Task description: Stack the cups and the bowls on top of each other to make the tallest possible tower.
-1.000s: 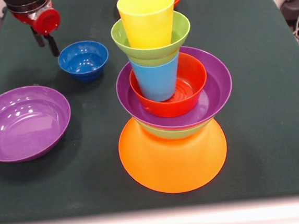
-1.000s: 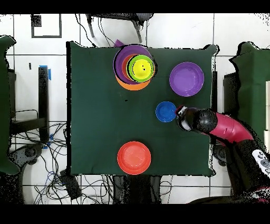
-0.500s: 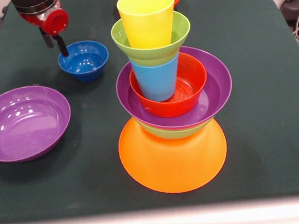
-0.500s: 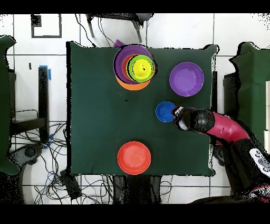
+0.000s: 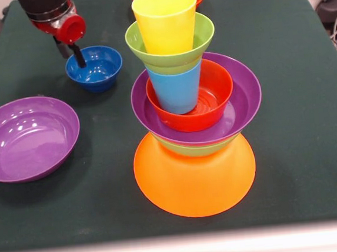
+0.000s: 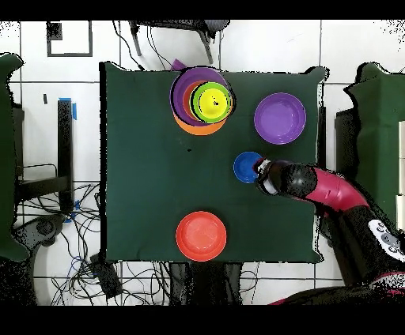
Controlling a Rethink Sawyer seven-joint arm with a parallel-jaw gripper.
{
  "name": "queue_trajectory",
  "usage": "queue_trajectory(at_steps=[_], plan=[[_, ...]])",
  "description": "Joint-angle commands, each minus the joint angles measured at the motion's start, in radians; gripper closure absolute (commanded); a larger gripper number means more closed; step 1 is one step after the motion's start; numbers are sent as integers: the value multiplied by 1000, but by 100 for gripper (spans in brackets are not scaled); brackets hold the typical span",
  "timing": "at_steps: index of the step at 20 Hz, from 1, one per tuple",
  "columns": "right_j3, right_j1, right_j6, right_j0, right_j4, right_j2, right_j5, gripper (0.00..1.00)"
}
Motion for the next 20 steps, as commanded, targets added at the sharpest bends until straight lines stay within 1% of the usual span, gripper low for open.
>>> queue_trajectory(at_steps=[1,7,11,12,14,16,20], plan=[[-32,111,-133,18,-108,38,-72,0],[-93,176,-147,15,-161,14,-85,0],[-98,187,-146,10,-185,15,-97,0],[-94,187,-153,4,-192,21,-110,100],[-93,186,-165,1,-202,28,-122,100],[-91,183,-169,-1,-195,36,-109,100],[-84,168,-146,-4,-165,44,-92,100]])
